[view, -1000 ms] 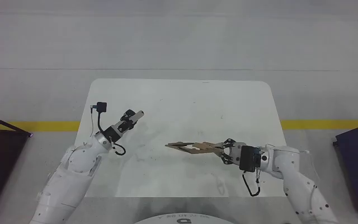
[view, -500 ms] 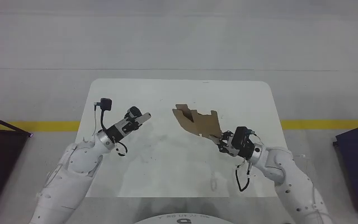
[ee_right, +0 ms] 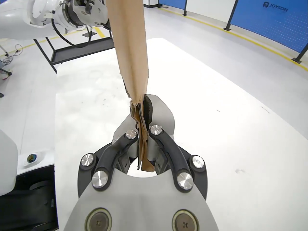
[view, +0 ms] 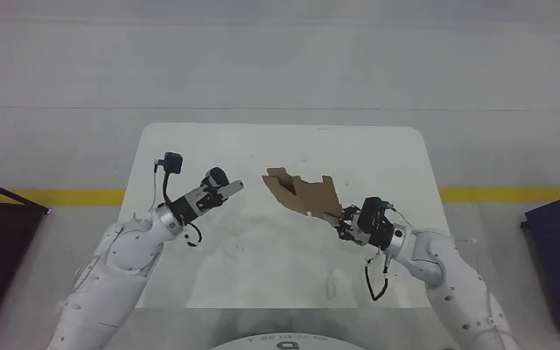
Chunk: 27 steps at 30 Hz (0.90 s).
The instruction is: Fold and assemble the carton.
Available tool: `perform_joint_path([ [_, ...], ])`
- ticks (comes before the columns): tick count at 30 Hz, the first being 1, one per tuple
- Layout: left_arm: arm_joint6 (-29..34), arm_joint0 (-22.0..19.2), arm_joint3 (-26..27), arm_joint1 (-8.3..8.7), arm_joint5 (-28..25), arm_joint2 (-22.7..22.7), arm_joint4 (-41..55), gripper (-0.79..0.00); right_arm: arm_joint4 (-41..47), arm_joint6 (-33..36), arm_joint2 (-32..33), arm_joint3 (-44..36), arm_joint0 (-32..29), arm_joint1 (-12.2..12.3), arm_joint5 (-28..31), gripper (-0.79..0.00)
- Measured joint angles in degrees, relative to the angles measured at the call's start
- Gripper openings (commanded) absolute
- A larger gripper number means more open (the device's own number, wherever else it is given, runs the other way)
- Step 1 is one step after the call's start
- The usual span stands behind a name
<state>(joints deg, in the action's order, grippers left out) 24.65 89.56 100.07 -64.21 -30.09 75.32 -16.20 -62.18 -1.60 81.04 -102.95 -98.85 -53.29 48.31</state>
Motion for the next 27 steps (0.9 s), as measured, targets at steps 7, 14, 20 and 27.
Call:
perform_joint_path([
  [7, -0.6, -3.2, 0.8, -0.54, -0.5, -5.0, -8.3, 0.0, 3.5, 1.0, -5.3, 3.9, 5.2, -0.9, -0.1, -0.785],
  [14, -1.1, -5.9, 0.3, -1.16, -0.3, -9.1, -10.1, 0.0, 4.2, 2.5, -11.1, 7.3, 10.6, -2.1, -1.3, -0.785],
  [20, -0.8, -7.0, -0.5, -1.43, 0.3, -11.1, -10.1, 0.0, 4.0, 3.8, -13.6, 8.6, 13.1, -2.7, -1.5, -0.785],
  [27, 0.2, -8.0, -0.7, -1.62, 0.9, -12.7, -9.7, 0.0, 3.6, 5.7, -15.9, 8.8, 14.6, -3.2, -2.2, -0.785],
])
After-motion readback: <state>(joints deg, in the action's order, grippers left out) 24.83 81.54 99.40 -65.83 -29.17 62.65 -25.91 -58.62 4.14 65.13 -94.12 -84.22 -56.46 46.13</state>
